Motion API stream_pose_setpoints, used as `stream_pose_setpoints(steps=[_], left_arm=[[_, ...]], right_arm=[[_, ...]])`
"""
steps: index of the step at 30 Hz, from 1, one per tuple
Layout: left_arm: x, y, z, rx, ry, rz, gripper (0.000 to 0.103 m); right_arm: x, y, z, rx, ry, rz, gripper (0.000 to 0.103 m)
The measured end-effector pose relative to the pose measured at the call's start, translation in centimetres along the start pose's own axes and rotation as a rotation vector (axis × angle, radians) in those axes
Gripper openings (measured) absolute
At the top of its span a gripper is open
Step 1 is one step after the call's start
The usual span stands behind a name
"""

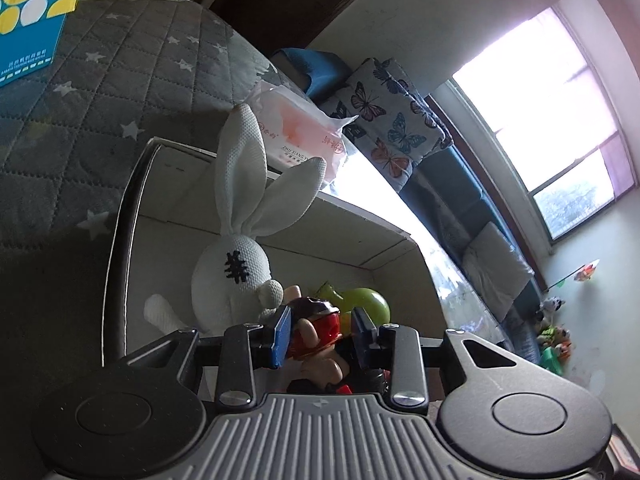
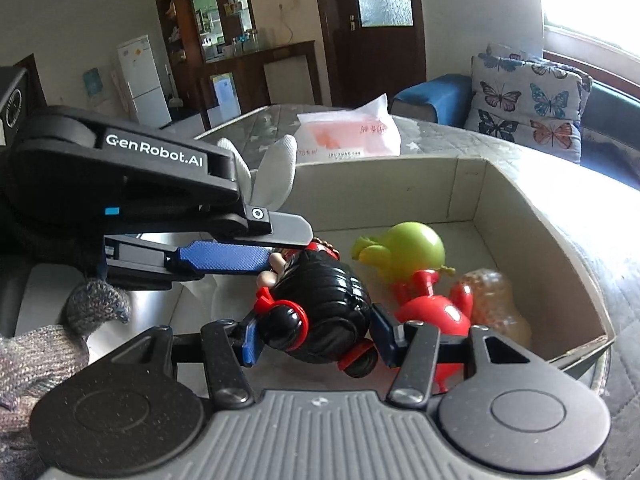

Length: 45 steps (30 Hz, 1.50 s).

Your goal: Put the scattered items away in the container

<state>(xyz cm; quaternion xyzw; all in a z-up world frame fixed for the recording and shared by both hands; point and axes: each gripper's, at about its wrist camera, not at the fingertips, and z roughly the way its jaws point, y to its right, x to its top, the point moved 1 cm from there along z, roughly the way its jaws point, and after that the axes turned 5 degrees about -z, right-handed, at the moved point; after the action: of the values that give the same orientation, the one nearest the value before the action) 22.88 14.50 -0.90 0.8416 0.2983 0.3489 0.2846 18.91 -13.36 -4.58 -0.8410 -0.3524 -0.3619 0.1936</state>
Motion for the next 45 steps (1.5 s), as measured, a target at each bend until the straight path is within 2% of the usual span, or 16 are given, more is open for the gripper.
stream_pose_setpoints(steps=[12, 21, 29, 33, 42, 45], left_arm=[[-0.5, 0.7, -1.2, 0.0, 0.009, 0.026, 0.035], [-0.9, 1.7, -2.7, -0.014, 0.03, 0.065, 0.035], [-2.2, 2.5, -5.0, -0.006, 0.048, 0.112, 0.035], [-3.7, 3.2, -6.6, -0.009, 0.055, 0.159, 0.035], [-8.0, 4.8, -8.7, 0.003, 0.042, 0.282, 0.035], [-9.7, 5.2, -9.0, 0.022, 0.031, 0.332, 0.035]], right_arm=[[0.0, -0.6, -0.3, -0.004, -0.014, -0.036, 0.056], [-0.1, -1.2, -2.8, 0.016, 0.039, -0.031, 0.062], [-0.8, -2.5, -6.0, -0.022, 0.098, -0.053, 0.067], [-1.6, -2.9, -7.8, -0.038, 0.119, -0.062, 0.073], [-4.9, -3.5, -11.8, -0.084, 0.146, -0.059, 0.074], [-6.0, -3.4, -12.6, -0.092, 0.147, -0.038, 0.081]])
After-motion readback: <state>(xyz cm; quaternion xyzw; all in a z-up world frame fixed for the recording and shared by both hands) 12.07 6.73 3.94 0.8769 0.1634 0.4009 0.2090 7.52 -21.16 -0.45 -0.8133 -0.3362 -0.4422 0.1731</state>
